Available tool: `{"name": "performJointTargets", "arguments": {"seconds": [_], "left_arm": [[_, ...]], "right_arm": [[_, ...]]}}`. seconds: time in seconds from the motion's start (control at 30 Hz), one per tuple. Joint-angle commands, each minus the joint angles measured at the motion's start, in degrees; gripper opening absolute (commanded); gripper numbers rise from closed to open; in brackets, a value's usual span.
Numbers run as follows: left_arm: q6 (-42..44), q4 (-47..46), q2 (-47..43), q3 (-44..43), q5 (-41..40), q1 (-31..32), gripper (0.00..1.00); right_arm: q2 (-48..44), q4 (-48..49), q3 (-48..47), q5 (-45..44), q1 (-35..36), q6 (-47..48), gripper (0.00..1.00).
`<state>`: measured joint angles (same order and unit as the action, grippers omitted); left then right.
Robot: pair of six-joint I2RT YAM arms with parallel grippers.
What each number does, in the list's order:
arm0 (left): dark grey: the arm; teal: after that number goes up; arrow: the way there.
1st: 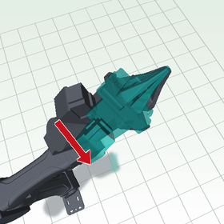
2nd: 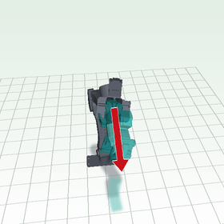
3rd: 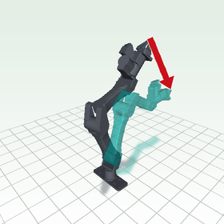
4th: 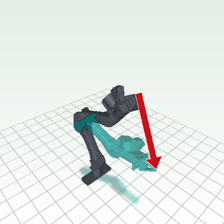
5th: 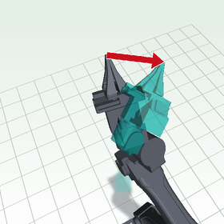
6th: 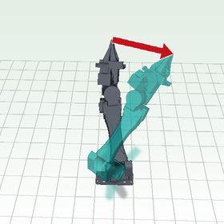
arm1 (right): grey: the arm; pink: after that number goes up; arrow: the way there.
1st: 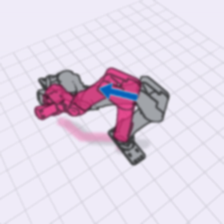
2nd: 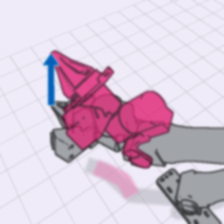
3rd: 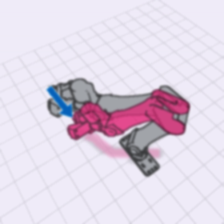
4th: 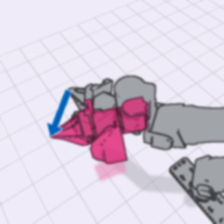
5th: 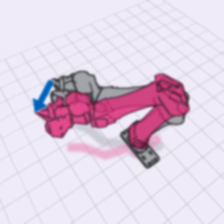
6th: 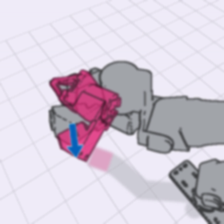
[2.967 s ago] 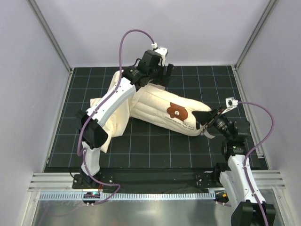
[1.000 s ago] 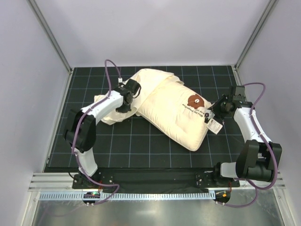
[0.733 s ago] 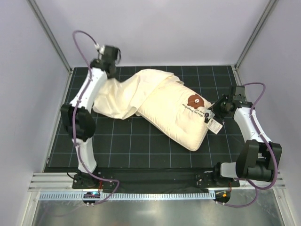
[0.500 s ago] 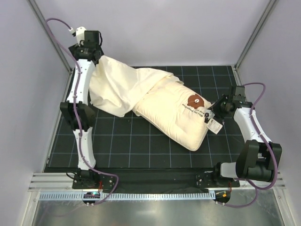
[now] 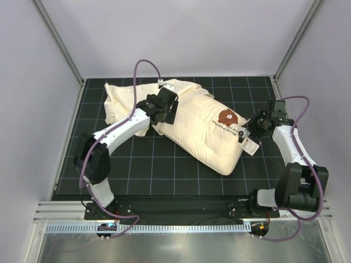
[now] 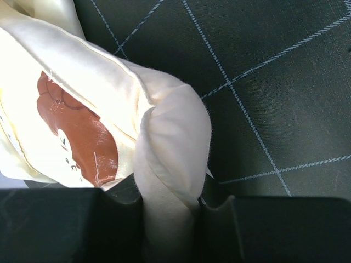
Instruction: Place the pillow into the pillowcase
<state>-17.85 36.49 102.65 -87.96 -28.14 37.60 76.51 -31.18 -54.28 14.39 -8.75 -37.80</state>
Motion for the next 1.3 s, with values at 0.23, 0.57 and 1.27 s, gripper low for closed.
{"name": "performJointTargets", "arguments": {"seconds": [0.23,0.57,1.27], "left_arm": [[1.93,-7.84,2.19,1.14,8.18,-3.42,0.71],[1.23,-9.33,6.68,1.13,13.20,-3.33,0.52],[1.76,-1.08,4.68,-1.95,0.61,5.17,0.00]], "right_arm": [[-1.10,2.26,-0.73,0.11,0.05,2.47,0.04],[0.39,1.73,-1.79,-0.07,0.05,2.65,0.04],[3.20,4.72,0.05,0.63,0.05,1.42,0.04]]}}
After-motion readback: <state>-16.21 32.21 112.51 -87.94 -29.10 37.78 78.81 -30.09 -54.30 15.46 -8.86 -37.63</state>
